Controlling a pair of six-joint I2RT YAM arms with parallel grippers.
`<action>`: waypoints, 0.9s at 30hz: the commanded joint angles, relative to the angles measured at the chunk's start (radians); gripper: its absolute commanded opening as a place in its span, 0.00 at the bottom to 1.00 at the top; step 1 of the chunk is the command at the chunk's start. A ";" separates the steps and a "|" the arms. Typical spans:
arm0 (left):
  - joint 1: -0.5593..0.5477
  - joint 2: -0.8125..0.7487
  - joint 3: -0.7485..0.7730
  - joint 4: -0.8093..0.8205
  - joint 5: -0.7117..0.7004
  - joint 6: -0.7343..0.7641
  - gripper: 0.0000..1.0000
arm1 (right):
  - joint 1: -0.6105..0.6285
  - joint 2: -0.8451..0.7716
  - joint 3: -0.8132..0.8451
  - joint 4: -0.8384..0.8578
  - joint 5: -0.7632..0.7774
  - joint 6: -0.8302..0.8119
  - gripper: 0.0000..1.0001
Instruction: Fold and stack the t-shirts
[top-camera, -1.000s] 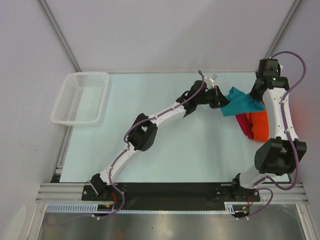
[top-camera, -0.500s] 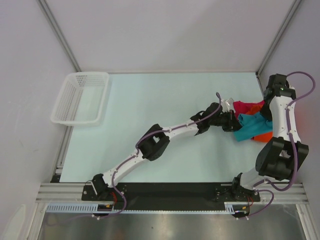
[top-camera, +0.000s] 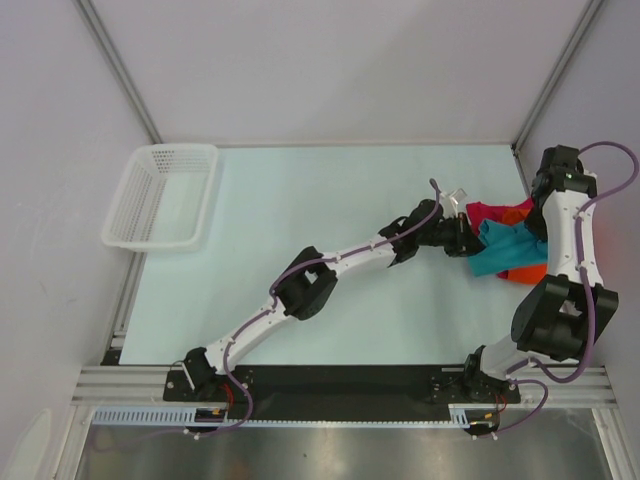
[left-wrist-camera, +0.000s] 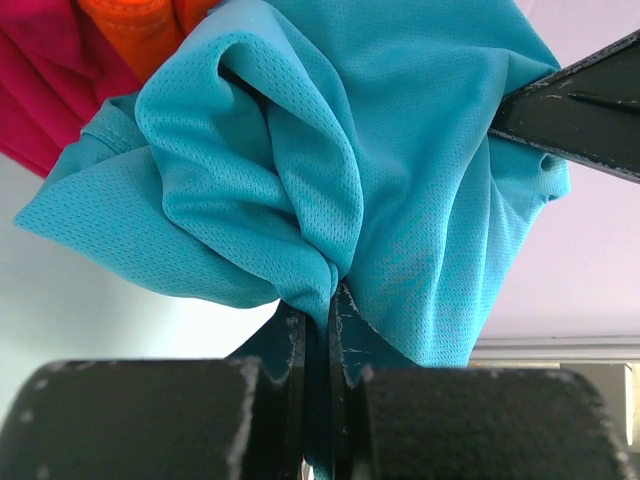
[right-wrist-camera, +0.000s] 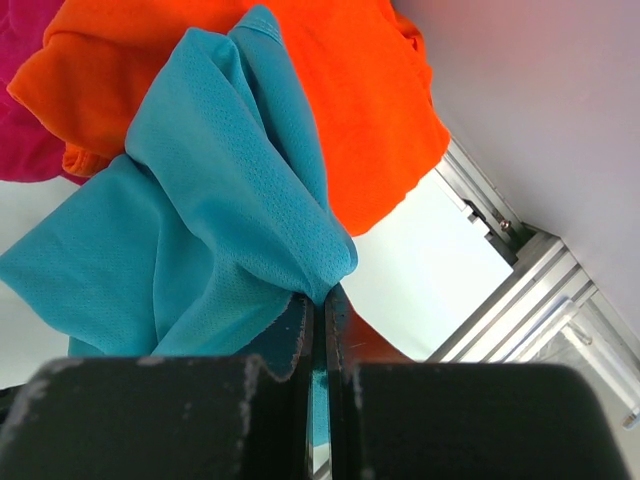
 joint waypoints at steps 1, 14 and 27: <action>0.016 0.008 0.041 -0.108 0.036 0.057 0.00 | -0.040 0.005 0.127 0.136 0.187 -0.016 0.00; 0.046 -0.010 0.119 -0.016 0.093 0.137 0.00 | -0.008 0.023 0.152 0.183 0.271 -0.046 0.00; 0.031 0.030 0.075 -0.061 0.105 0.236 0.00 | -0.015 -0.018 0.003 0.242 0.334 -0.059 0.00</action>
